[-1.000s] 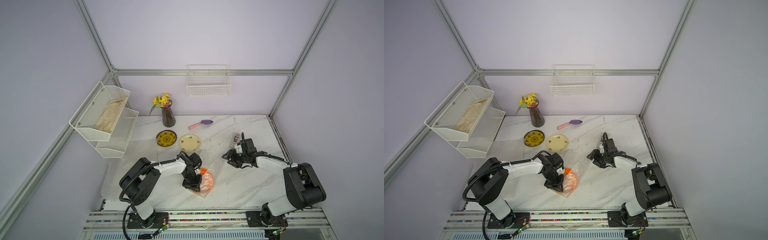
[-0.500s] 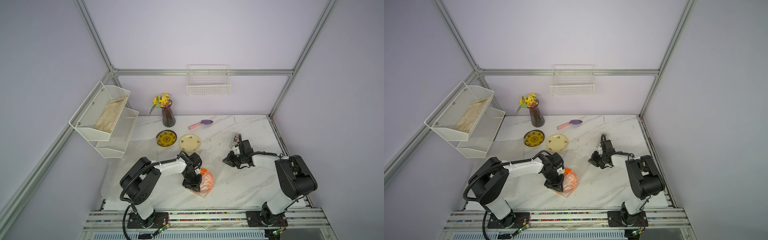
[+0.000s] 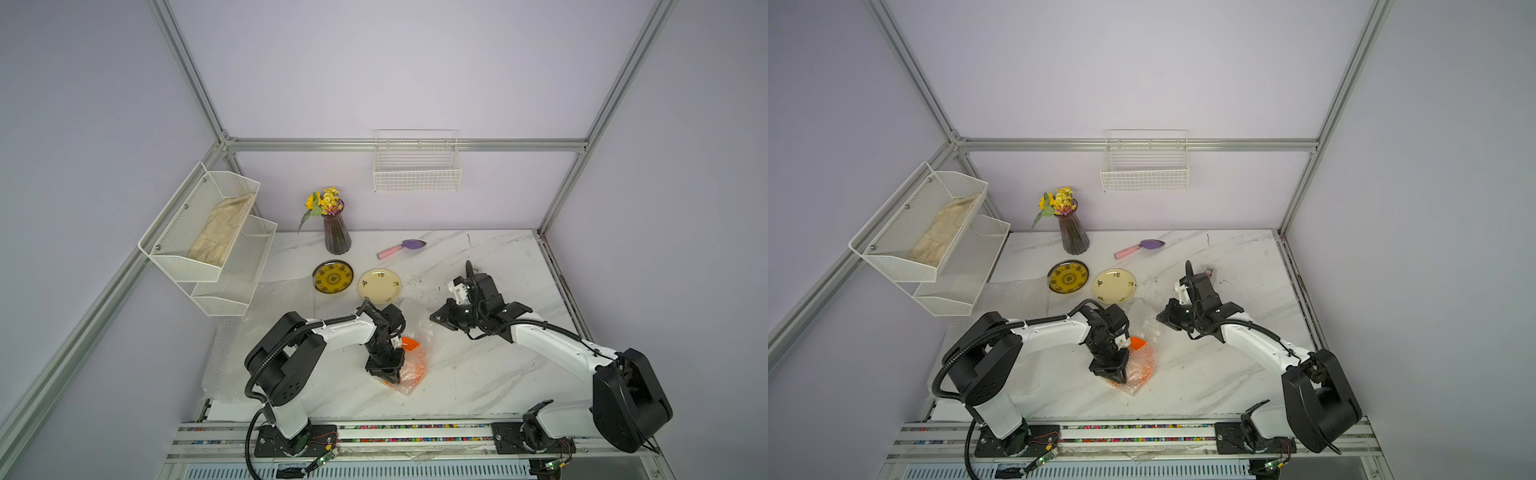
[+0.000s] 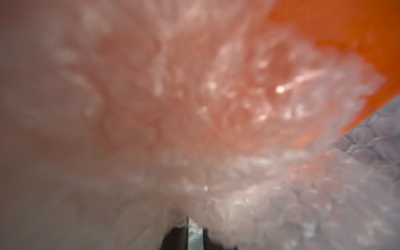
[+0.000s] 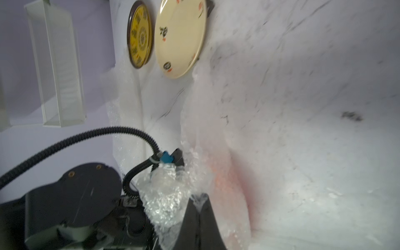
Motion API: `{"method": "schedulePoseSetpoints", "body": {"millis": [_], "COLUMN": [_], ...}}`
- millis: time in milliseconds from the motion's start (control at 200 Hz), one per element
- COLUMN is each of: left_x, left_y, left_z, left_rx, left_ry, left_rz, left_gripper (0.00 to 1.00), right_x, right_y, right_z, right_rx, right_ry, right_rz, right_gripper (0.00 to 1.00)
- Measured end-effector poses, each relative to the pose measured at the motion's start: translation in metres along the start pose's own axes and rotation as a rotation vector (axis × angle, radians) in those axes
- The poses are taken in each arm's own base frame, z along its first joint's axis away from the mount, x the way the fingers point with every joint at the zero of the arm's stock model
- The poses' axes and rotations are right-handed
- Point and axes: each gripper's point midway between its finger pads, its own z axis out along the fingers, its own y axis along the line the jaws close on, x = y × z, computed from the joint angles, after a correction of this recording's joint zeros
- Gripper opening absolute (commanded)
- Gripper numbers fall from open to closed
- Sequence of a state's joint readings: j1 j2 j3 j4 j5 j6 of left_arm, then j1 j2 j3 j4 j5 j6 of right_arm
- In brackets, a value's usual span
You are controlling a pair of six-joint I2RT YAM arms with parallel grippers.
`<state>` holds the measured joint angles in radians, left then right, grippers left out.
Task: Wrap dinner plates in bubble wrap
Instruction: Wrap the plate in the bubble wrap.
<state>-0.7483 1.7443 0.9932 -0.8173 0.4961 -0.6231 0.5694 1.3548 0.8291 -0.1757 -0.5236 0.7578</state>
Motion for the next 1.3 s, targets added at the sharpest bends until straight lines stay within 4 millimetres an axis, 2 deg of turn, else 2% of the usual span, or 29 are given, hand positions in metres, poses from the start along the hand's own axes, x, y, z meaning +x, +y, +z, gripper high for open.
{"method": "schedulePoseSetpoints", "body": {"millis": [55, 150, 320, 450, 665, 845, 985, 1070, 1145, 1235, 1300], "left_x": [0.000, 0.000, 0.000, -0.001, -0.008, -0.017, -0.023, -0.026, -0.030, -0.037, -0.042], "left_y": [0.000, 0.000, 0.000, 0.001, 0.013, 0.022, 0.025, 0.017, 0.000, -0.019, -0.028], "left_z": [0.000, 0.000, 0.000, -0.002, -0.013, -0.023, -0.049, -0.070, -0.086, -0.094, -0.093], "left_rx": [0.000, -0.001, -0.002, -0.004, -0.039, -0.049, -0.046, -0.012, 0.041, 0.098, 0.124], "left_ry": [0.000, 0.000, 0.000, -0.007, -0.064, -0.114, -0.207, -0.270, -0.315, -0.343, -0.347], "left_rz": [0.000, -0.001, -0.002, -0.005, -0.041, -0.082, -0.097, -0.097, -0.086, -0.071, -0.072], "left_gripper": [0.15, 0.15, 0.14, 0.13, 0.12, 0.13, 0.15, 0.17, 0.17, 0.17, 0.17], "right_x": [0.020, 0.056, 0.105, 0.127, 0.133, 0.132, 0.134, 0.135, 0.135, 0.135, 0.135], "right_y": [0.010, 0.014, 0.002, -0.012, -0.015, -0.016, -0.020, -0.022, -0.022, -0.022, -0.022], "right_z": [0.006, 0.020, 0.054, 0.079, 0.100, 0.102, 0.101, 0.101, 0.101, 0.101, 0.101], "right_rx": [-0.014, -0.018, 0.020, 0.050, 0.040, 0.066, 0.094, 0.100, 0.101, 0.102, 0.103], "right_ry": [0.038, 0.110, 0.217, 0.264, 0.272, 0.275, 0.281, 0.282, 0.282, 0.281, 0.280], "right_rz": [-0.012, -0.008, 0.028, 0.063, 0.095, 0.099, 0.104, 0.106, 0.107, 0.107, 0.107], "right_gripper": [0.00, 0.00, 0.00, 0.00, 0.00, 0.00, 0.00, 0.00, 0.00, 0.00, 0.00]}}
